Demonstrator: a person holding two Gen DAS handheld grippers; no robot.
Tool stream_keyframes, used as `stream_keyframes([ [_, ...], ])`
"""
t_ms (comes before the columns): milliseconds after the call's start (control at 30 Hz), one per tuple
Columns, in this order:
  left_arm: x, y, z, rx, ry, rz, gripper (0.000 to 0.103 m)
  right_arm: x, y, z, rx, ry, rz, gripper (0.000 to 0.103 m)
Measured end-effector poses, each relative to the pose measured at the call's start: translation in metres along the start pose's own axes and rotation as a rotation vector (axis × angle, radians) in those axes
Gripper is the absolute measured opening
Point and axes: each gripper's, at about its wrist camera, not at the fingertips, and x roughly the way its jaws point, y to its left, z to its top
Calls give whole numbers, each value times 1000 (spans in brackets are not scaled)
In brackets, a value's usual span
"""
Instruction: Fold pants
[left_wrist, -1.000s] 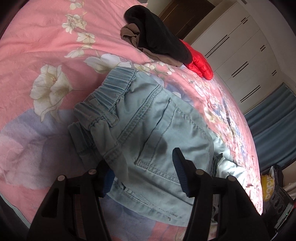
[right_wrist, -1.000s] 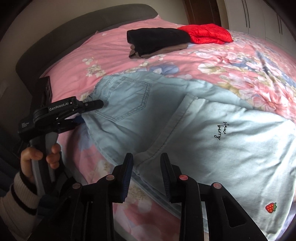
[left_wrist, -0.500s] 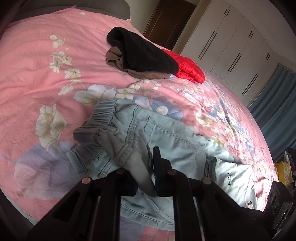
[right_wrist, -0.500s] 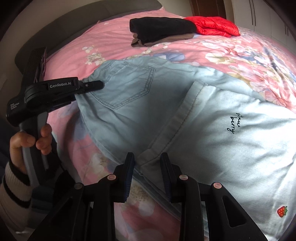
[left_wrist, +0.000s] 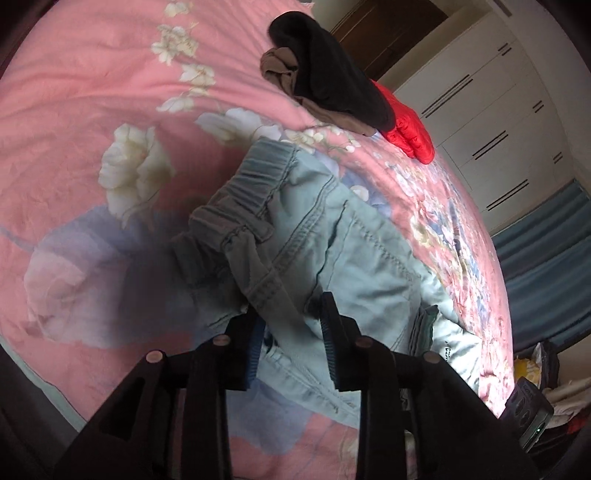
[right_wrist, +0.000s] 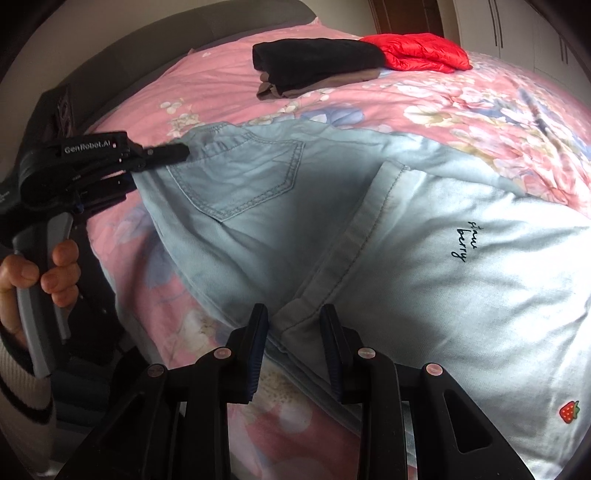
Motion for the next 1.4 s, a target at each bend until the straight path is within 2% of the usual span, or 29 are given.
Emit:
stream_keyframes([
  [100,-3,23,-11,-102,40,-94,30,0,-4,0,19,-4,20,30],
  [200,-4,32,-16,-176,52,-151,35,0,-6,0,28,-7,32,30],
  [333,-8,32,-20,-201,67,-148,40,0,-6,1,26,-8,34,30],
  [433,-11,38,-23,-226,75,-168,48,0,-7,1,26,-7,34,30],
  [533,-8,40,-21,-249,74,-174,48,1,-6,1,26,-8,35,30],
  [633,1,34,-13,-229,50,-180,50,1,-5,2,23,-3,30,30],
  [700,8,31,-9,-227,37,-186,48,1,-4,1,23,-5,28,30],
  [733,11,29,-7,-232,24,-185,44,1,-4,0,22,-7,27,30],
  [767,13,24,-5,-224,15,-171,30,1,-4,0,21,-9,27,30],
  [867,8,-2,-3,-133,-39,-117,19,1,-3,-1,19,-11,23,30],
  [933,-5,-29,-1,-25,-96,-101,18,1,-3,-1,17,-12,19,30],
  [1067,-30,-86,-7,197,-175,-116,18,1,0,-3,-1,-21,6,31],
  [1133,-38,-114,-15,298,-202,-150,18,1,1,-4,-4,-25,4,31],
  [1233,-44,-152,-29,446,-215,-176,18,-6,-4,-3,36,-35,35,32],
  [1300,-41,-174,-43,532,-198,-196,18,-19,-15,-5,107,-67,78,33],
  [1400,-29,-202,-69,660,-168,-189,18,-48,-48,-13,263,-160,146,45],
])
